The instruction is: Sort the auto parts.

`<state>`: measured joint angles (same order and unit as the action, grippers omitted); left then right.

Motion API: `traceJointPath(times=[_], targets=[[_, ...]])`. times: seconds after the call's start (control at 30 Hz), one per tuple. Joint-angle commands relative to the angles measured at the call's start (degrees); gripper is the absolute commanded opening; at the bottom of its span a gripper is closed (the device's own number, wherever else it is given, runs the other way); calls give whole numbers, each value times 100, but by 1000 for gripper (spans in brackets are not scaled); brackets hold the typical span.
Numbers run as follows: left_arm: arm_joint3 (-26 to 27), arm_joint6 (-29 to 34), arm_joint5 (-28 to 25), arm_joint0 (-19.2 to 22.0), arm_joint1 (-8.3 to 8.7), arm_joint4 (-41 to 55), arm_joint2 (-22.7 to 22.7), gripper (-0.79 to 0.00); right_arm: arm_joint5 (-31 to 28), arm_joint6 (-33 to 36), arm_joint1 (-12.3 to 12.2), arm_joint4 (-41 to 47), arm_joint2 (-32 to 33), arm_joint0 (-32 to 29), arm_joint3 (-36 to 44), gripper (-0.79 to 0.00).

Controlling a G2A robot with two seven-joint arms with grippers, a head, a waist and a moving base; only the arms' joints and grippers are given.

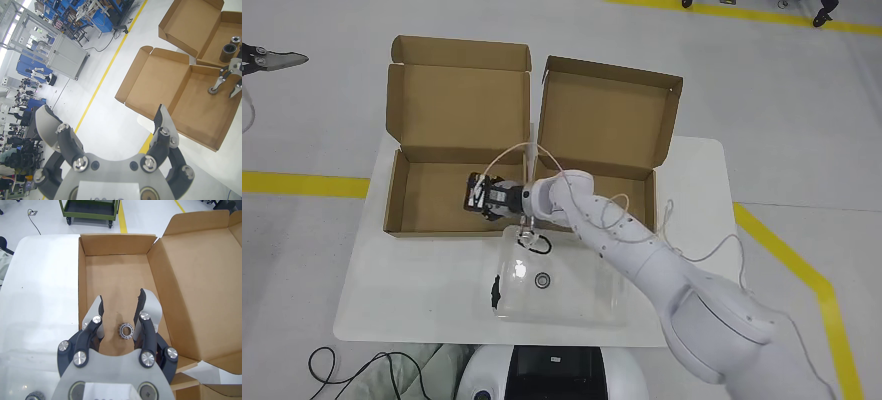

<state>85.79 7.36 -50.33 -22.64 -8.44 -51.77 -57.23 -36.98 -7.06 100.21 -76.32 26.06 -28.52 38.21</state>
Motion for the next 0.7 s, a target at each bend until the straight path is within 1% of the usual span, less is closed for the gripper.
traceJointPath(times=[0.0,0.13,0.23,0.47,0.67], targets=[[0,0,0,0,0,0,0,0,-7,103,-134,-98,113,-118,347,-465],[0,0,0,0,0,0,0,0,-137,431,-473,-247,470,-519,1282,-471],[0,0,0,0,0,0,0,0,-310,738,-755,-346,826,-953,2096,-471],[0,0,0,0,0,0,0,0,-1041,1604,-1389,-677,1783,-2191,3950,-465],[0,0,0,0,0,0,0,0,-1620,2020,-1805,-912,2618,-3289,5250,-462]])
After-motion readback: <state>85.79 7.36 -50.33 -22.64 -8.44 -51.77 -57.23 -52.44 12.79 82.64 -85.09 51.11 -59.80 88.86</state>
